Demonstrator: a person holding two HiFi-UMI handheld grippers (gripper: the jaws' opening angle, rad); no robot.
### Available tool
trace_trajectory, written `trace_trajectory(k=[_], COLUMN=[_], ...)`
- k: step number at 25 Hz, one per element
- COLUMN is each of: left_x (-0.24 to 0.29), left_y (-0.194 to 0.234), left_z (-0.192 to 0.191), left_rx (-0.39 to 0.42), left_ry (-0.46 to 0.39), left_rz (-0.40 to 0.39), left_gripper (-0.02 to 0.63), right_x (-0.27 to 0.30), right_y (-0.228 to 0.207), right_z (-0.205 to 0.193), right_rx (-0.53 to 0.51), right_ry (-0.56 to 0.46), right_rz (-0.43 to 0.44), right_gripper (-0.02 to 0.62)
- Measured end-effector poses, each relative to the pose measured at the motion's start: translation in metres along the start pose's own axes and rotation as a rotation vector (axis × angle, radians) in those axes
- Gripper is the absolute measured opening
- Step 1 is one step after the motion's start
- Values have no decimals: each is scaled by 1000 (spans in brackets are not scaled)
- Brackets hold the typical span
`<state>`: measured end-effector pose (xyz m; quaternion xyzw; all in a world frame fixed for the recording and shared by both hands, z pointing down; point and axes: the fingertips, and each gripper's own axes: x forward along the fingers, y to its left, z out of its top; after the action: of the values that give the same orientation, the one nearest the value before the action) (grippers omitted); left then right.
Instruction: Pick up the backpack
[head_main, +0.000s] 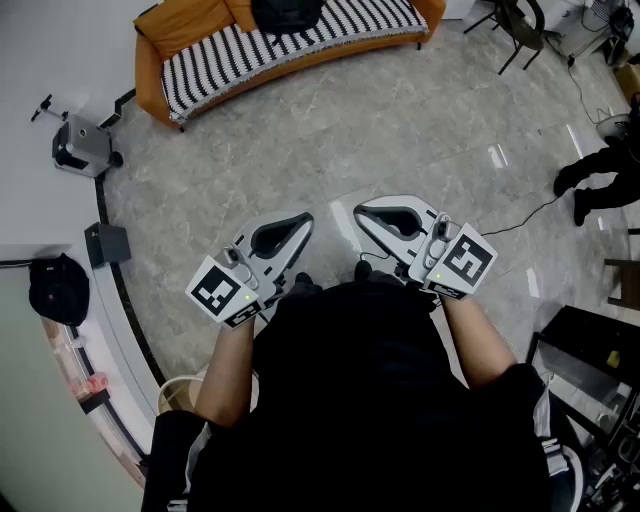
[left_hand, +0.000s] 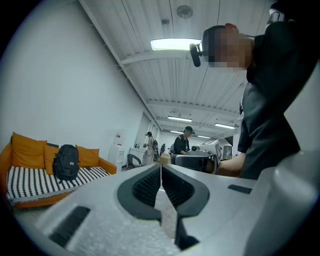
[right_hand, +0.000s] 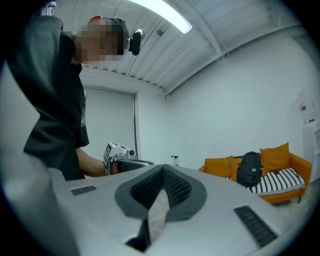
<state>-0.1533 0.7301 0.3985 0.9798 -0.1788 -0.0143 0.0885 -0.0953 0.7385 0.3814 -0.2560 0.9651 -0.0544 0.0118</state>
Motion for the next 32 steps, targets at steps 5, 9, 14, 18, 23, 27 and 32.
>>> trace_trajectory(k=[5, 9, 14, 18, 23, 27, 32], left_x=[1, 4, 16, 25, 41, 52, 59], left_y=[1, 2, -6, -14, -24, -34, -46], left_z=[0, 3, 2, -2, -4, -8, -4], left_rx=[-12, -1, 7, -4, -3, 30, 50], left_ry=[1, 3, 12, 18, 16, 37, 41], left_rz=[9, 26, 38, 51, 75, 96, 130], left_gripper=[23, 23, 23, 23, 23, 23, 23], right_x=[0, -1, -13, -28, -43, -66, -83], right_y=[0, -4, -12, -11, -16, -18, -18], right_z=[1, 1, 4, 10, 8, 13, 6], right_rx=[20, 25, 34, 83, 84, 112, 155], right_ry=[-13, -28, -49, -116, -109, -170, -198], right_rz=[9, 19, 25, 65, 104, 140, 167], right_gripper=[26, 26, 26, 26, 26, 28, 28])
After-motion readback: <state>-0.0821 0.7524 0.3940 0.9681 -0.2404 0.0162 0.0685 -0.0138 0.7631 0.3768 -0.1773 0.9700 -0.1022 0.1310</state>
